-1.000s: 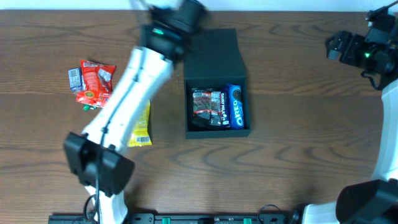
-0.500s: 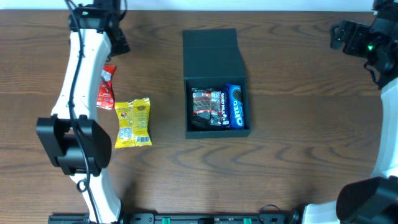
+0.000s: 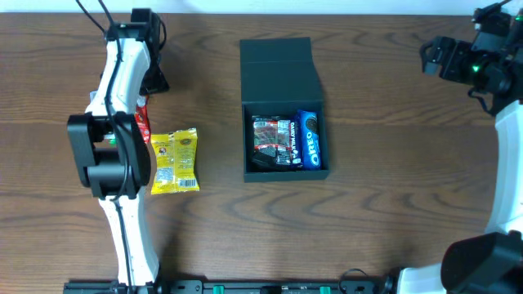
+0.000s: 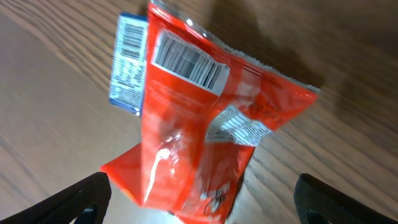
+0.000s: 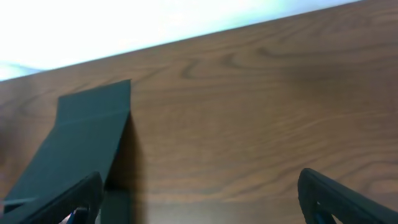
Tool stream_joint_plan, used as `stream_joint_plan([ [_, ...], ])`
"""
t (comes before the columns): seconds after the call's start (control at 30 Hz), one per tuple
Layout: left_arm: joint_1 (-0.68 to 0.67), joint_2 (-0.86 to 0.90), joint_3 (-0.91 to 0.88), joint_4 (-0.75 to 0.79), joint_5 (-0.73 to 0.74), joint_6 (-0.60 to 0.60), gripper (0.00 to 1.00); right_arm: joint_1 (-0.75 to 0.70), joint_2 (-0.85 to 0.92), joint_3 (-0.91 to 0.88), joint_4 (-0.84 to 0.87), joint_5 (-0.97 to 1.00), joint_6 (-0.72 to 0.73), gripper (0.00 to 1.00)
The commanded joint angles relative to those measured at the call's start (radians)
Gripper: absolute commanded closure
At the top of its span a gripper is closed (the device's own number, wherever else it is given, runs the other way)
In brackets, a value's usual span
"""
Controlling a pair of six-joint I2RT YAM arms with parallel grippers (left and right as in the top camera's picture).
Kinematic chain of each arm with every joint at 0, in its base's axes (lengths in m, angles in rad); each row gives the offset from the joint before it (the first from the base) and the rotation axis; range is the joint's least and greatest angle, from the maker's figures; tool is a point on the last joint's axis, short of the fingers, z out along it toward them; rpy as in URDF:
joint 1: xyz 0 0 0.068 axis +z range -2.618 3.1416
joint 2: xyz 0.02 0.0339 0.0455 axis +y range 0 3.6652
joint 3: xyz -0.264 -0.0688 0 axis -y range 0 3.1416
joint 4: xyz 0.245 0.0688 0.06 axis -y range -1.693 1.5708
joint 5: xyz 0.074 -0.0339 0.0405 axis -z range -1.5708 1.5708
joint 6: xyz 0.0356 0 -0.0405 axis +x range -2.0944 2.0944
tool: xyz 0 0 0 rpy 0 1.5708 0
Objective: Pack container
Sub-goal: 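Grasp the red candy bag with the left gripper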
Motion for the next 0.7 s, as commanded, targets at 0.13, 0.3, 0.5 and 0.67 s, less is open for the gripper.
stream_joint_plan([
  [0.13,0.04,0.055,-0.004,0.012,-0.018,-0.076,0.05,0.006,0.011,-0.003,-0.011,-0.073,0.029,0.01],
  [0.3,0.068,0.057,-0.004,0.039,0.045,-0.075,0.05,0.006,0.011,-0.003,-0.011,-0.073,0.06,0.01],
  [0.5,0.084,0.061,-0.004,0.072,0.171,-0.039,0.05,0.006,0.011,-0.003,-0.011,-0.073,0.069,0.01],
  [0.67,0.083,0.087,-0.004,0.075,0.191,-0.01,0.04,0.007,0.011,-0.003,-0.012,-0.073,0.074,0.01],
])
